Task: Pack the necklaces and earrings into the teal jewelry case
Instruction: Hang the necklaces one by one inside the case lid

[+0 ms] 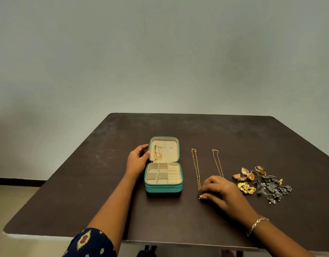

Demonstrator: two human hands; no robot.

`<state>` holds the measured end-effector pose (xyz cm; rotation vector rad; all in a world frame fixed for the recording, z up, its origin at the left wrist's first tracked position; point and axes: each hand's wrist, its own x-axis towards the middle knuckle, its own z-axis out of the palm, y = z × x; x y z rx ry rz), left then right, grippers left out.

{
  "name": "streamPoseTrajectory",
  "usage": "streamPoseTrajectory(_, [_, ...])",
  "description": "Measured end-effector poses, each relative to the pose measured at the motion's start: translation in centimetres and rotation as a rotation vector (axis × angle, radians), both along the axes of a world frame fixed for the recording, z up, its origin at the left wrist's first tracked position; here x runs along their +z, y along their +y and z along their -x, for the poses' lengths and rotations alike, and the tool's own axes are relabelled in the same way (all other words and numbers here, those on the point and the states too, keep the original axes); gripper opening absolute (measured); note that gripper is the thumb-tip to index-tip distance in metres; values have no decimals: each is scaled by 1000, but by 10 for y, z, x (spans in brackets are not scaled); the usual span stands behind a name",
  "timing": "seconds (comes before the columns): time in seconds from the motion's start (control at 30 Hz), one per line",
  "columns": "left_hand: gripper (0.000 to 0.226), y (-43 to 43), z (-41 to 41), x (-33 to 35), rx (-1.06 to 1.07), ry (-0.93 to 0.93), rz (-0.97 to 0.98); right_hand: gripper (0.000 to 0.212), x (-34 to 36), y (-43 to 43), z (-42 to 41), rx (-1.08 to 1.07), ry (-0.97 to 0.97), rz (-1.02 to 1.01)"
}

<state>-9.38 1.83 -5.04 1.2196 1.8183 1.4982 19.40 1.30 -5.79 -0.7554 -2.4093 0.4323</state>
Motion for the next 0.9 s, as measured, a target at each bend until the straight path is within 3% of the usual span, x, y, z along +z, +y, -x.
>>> streamPoseTrajectory(0.33, [29,6,3,5,21,26,116,9,-9,0,1,8,-60,-161])
streamPoseTrajectory(0.5, [23,19,-8,38,101,194,-18,11,-9,1,2,-8,-74,-233])
streamPoseTrajectory(0.63, [16,42,-39,74,-80,386,-98,14,-10,2,2,-16,-70,-239])
streamPoseTrajectory(0.9, [16,92,-93,78,-487,734,202,9,-13,4,1,-14,-57,-197])
